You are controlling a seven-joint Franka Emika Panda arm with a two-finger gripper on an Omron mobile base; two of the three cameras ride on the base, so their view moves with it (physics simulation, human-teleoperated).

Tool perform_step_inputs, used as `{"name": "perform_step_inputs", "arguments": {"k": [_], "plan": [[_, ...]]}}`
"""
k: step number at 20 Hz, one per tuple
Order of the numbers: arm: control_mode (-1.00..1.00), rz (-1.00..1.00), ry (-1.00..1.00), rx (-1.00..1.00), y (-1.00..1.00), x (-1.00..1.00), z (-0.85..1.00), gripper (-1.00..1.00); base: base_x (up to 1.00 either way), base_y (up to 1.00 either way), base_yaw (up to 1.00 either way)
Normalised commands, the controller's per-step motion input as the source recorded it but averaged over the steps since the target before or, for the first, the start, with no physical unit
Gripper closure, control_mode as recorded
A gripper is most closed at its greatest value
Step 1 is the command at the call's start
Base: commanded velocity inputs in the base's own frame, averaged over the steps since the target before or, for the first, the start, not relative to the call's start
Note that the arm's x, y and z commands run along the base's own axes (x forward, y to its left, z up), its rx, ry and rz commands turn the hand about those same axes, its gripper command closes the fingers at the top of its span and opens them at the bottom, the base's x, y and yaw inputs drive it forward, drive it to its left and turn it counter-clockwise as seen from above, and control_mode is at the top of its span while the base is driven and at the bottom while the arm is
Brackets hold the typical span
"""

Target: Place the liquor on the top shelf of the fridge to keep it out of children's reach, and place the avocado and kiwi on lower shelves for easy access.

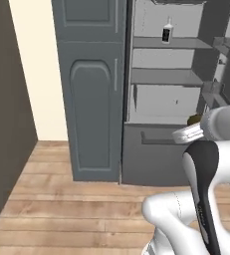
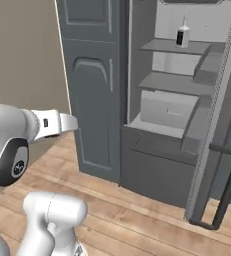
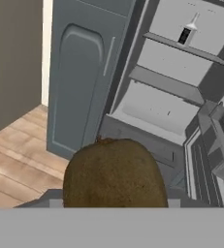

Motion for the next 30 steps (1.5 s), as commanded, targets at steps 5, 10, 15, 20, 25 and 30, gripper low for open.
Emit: {"name": "perform_step_inputs", "arguments": {"k": [5,10,15,20,25,30], "plan": [[1.00,0.00,0.00,0.00,0.00,0.00,0.00,1.00,0.45,0.06,-0.39],[1.00,0.00,0.00,0.00,0.00,0.00,0.00,1.00,0.53,0.00,-0.40],[1.00,0.00,0.00,0.00,0.00,0.00,0.00,1.00,0.47,0.00,-0.29],[1.00,0.00,0.00,0.00,0.00,0.00,0.00,1.00,0.55,0.00,-0.12],[1.00,0.00,0.00,0.00,0.00,0.00,0.00,1.00,0.74,-0.10,-0.01],[1.00,0.00,0.00,0.00,0.00,0.00,0.00,1.00,0.84,-0.30,0.00]]}}
